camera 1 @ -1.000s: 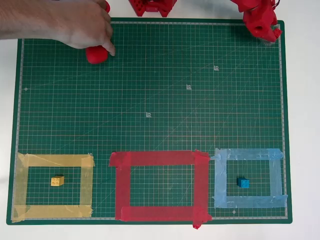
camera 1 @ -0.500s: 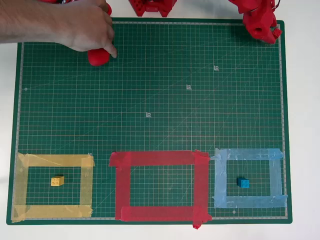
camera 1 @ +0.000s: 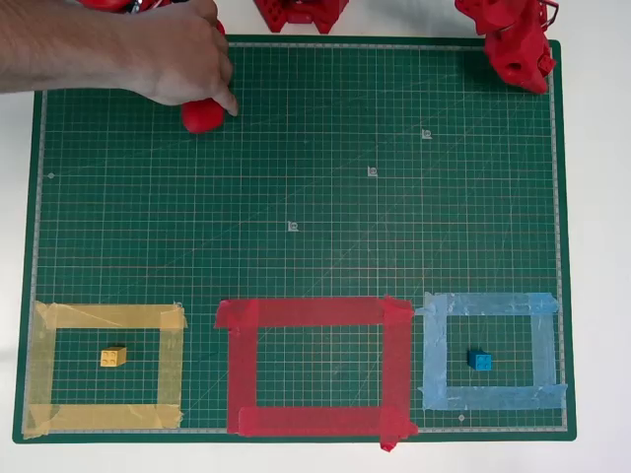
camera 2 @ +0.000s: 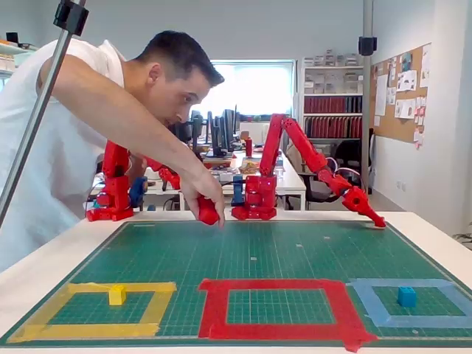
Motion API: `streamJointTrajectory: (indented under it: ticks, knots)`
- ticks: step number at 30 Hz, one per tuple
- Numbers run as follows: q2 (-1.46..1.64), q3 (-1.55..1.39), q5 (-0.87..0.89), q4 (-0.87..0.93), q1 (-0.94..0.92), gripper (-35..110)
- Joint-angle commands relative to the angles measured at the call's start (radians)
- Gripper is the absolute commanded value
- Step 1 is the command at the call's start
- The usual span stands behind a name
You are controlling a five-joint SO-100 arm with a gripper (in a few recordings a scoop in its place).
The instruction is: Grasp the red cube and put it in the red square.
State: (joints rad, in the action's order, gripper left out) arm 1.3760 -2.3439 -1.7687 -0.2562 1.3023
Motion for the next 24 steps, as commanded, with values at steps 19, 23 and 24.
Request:
streamJointTrajectory:
  ticks: [19, 23, 24]
  knots:
    - [0.238, 0.124, -0.015, -0.023, -0.167, -1]
    - [0.334, 0.202, -0.026, -0.012, -0.348, -1]
    - [0.342, 0.222, -0.026, -0.012, -0.400, -1]
